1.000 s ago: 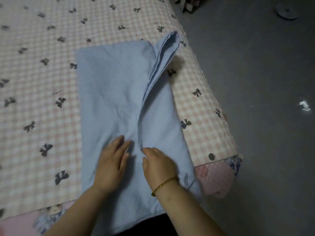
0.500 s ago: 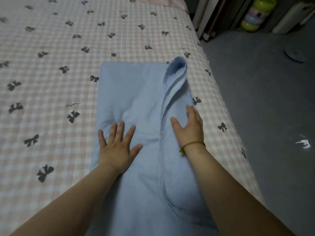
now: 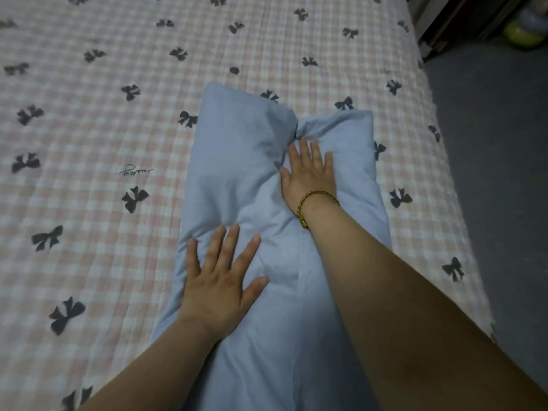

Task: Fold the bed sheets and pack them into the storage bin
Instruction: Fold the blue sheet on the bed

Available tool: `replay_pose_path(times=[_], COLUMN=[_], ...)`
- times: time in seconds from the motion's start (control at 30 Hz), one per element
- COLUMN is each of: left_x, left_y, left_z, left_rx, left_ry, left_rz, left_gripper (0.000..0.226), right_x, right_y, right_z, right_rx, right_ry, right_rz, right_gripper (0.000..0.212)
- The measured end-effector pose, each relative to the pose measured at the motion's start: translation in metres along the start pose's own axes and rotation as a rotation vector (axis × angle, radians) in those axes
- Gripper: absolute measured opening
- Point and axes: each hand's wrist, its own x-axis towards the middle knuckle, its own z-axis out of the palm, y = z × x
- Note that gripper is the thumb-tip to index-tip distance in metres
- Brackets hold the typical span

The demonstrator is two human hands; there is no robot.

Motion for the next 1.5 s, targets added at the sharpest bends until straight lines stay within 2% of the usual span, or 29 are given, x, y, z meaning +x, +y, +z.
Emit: replay_pose_path(times=[0.13, 0.27, 0.33, 0.4, 0.47, 0.53, 0.6, 0.67, 0.7, 0.77, 0.83, 0.87, 0.93, 1.0, 1.03, 1.1, 1.13, 1.2, 1.27, 1.3, 1.33, 1.4, 1.47, 1.5], left_x=[0.003, 0.003, 0.001, -0.008, -0.024, -0.051, -0.079, -0.107, -0.117, -0.140, -0.158, -0.162, -0.182, -0.199, -0.212, -0.232, -0.240, -0.253, -0.260, -0.263, -0.265, -0.266, -0.264, -0.265], left_y=[-0.002, 0.004, 0.005, 0.006, 0.012, 0.027, 0.053, 0.076, 0.082, 0.086, 0.079, 0.072, 0.066, 0.060, 0.061, 0.054, 0.050, 0.045, 0.045, 0.044, 0.044, 0.044, 0.047, 0.048], left_z=[0.000, -0.007, -0.010, -0.022, -0.035, -0.045, -0.054, -0.057, -0.055, -0.043, -0.028, -0.022, -0.015, -0.017, -0.019, -0.019, -0.021, -0.032, -0.048, -0.054, -0.060, -0.069, -0.077, -0.080], left_rx=[-0.018, 0.004, 0.044, 0.015, -0.125, -0.299, -0.462, -0.510, -0.474, -0.325, -0.175, -0.136, -0.100, -0.106, -0.119, -0.232, -0.276, -0.386, -0.673, -0.837, -0.963, -1.039, -1.078, -1.123], left_ry=[-0.008, -0.025, 0.004, -0.078, -0.071, 0.004, 0.035, -0.115, -0.177, -0.262, -0.228, -0.192, -0.157, -0.158, -0.133, -0.038, 0.042, 0.139, 0.084, 0.049, 0.022, -0.004, 0.014, 0.025], left_rz=[-0.003, -0.019, -0.027, -0.065, -0.059, 0.062, 0.275, 0.434, 0.487, 0.529, 0.535, 0.527, 0.525, 0.502, 0.474, 0.312, 0.168, -0.234, -0.653, -0.781, -0.853, -0.908, -0.986, -1.020], left_gripper=[0.060, 0.072, 0.082, 0.093, 0.099, 0.095, 0.078, 0.062, 0.059, 0.049, 0.042, 0.043, 0.043, 0.042, 0.041, 0.037, 0.038, 0.050, 0.074, 0.079, 0.081, 0.072, 0.048, 0.040], right_x=[-0.010, -0.073, -0.121, -0.174, -0.224, -0.268, -0.302, -0.328, -0.337, -0.355, -0.370, -0.375, -0.398, -0.415, -0.423, -0.424, -0.421, -0.412, -0.403, -0.401, -0.400, -0.401, -0.401, -0.402], right_y=[0.003, 0.019, 0.036, 0.054, 0.066, 0.068, 0.061, 0.050, 0.047, 0.043, 0.041, 0.041, 0.047, 0.053, 0.056, 0.064, 0.068, 0.072, 0.071, 0.069, 0.067, 0.067, 0.066, 0.063], right_z=[-0.011, -0.020, -0.023, -0.021, -0.010, 0.009, 0.030, 0.049, 0.058, 0.077, 0.092, 0.097, 0.106, 0.104, 0.100, 0.092, 0.087, 0.078, 0.072, 0.070, 0.066, 0.061, 0.058, 0.058], right_rx=[0.002, 0.218, 0.384, 0.489, 0.537, 0.560, 0.541, 0.481, 0.408, 0.277, 0.167, 0.153, 0.271, 0.589, 0.783, 1.094, 1.191, 1.369, 1.473, 1.471, 1.441, 1.366, 1.336, 1.301], right_ry=[-0.073, -0.143, -0.090, -0.051, -0.047, -0.072, -0.097, -0.082, -0.008, 0.166, 0.259, 0.266, 0.273, 0.259, 0.249, 0.356, 0.373, 0.209, -0.025, -0.125, -0.217, -0.335, -0.301, -0.202], right_rz=[-0.071, -0.159, -0.116, -0.017, 0.072, 0.121, 0.118, 0.133, 0.100, 0.003, -0.086, -0.132, -0.215, -0.187, -0.115, 0.207, 0.406, 0.669, 0.769, 0.803, 0.829, 0.851, 0.819, 0.782], right_gripper=[0.057, 0.064, 0.063, 0.058, 0.055, 0.058, 0.070, 0.081, 0.079, 0.060, 0.038, 0.039, 0.035, 0.032, 0.032, 0.015, 0.012, 0.030, 0.032, 0.033, 0.034, 0.048, 0.050, 0.047])
